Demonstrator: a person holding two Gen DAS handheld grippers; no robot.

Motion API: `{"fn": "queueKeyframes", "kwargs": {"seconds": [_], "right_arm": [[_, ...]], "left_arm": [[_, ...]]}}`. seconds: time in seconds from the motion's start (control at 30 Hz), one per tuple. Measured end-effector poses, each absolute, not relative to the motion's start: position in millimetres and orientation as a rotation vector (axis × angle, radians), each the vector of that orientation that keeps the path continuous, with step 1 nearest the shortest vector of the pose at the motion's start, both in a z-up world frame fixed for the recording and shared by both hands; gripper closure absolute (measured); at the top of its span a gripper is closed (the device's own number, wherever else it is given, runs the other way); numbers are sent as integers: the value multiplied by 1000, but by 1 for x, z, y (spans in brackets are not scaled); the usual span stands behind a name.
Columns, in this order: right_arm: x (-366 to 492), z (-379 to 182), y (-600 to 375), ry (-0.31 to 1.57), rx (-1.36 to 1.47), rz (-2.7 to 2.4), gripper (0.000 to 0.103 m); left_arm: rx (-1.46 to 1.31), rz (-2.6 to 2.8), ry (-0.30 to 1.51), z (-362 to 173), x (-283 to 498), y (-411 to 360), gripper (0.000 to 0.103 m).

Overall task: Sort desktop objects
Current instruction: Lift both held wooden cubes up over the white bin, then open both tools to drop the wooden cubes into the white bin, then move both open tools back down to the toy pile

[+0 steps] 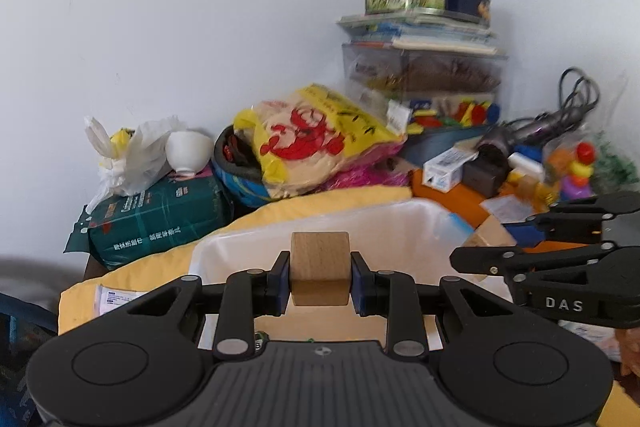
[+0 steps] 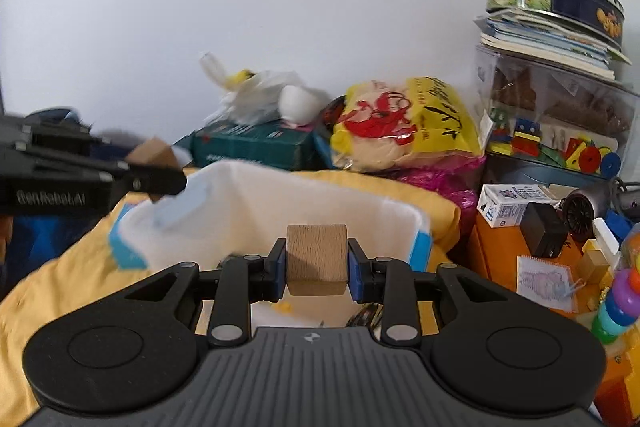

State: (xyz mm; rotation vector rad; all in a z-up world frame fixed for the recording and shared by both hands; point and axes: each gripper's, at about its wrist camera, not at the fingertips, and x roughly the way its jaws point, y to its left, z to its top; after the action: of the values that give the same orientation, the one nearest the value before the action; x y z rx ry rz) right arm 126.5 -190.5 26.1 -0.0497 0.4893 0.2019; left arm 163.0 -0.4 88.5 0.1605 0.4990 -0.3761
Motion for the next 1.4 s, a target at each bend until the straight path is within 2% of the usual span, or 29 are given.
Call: {"fn": "queueKeyframes", "kwargs": {"seconds": [0.23,0.43,0.5,0.57,0.63,0.7,0.77,0.9,1.13,1.4], "right_arm": [[157,1,-186,570,-37,195,70],[169,-12,-177,621,-48,194,70],[168,-12,-175,623,-53,197,69],[165,-11,-172,619,-73,191,64],[161,-8,-172,610,-86,190,64],[157,-5,-173,604,-75,194,64],[150,0,-173,585,-74,198,64],[127,9,-176,544,-81,234,63],[92,6,-181,562,-89,291,63],[51,-39,-170,692,-70,344,63]], "left_arm": [[205,-312,600,47,192,-6,71],[181,-279,621,45,191,2,69],[192,-279,599,53,184,1,56],[201,-282,570,60,177,-1,52],[196,-297,540,70,165,-1,51],[188,-311,514,78,151,2,41],[185,-321,486,83,134,5,37],[168,-321,486,80,104,13,37],[161,-355,586,43,61,22,37],[132,-354,744,-15,18,29,37]]}}
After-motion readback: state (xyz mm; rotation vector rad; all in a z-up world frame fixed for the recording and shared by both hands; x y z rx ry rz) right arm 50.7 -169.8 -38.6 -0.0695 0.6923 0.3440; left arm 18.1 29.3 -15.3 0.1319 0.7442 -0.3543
